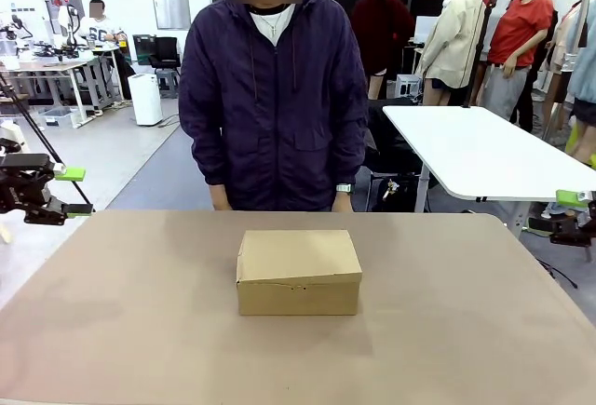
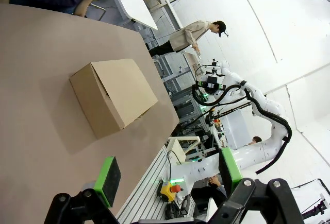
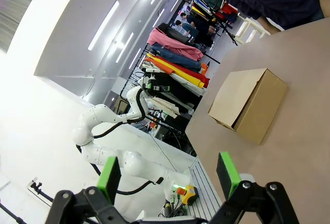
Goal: Pack the items into the box.
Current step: Close the Mailer Box.
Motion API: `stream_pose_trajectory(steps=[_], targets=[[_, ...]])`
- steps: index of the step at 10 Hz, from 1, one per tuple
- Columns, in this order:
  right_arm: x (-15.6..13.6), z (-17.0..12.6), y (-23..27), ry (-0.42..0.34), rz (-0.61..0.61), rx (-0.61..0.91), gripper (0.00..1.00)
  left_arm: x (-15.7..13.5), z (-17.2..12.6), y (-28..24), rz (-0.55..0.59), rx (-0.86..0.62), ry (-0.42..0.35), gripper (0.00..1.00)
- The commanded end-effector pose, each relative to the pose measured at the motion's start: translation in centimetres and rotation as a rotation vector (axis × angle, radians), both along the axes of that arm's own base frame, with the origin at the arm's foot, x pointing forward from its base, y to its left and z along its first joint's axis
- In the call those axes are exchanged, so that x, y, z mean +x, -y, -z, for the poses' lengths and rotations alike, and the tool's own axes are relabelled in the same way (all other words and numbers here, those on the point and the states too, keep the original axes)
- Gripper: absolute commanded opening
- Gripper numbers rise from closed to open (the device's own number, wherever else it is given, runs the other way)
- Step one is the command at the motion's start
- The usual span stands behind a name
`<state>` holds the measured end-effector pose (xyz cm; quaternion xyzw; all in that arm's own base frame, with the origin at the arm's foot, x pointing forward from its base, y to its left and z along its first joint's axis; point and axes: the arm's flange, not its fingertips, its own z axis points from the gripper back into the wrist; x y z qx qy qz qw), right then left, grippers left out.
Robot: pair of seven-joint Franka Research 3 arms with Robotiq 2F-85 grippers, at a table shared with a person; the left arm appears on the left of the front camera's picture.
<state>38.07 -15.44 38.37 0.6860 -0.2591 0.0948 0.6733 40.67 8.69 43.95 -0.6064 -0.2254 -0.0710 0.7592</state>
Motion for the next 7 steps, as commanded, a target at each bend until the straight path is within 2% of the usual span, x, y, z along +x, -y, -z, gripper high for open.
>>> stream_pose_trajectory(steps=[1,7], targets=[[-0.1,-0.51,-0.2,0.009,-0.007,0.001,1.0,-0.21,-0.24,0.02,-0.001,0.004,0.004,1.0],[-0.1,-0.51,-0.2,0.009,-0.007,0.001,1.0,-0.21,-0.24,0.02,-0.001,0.004,0.004,1.0]])
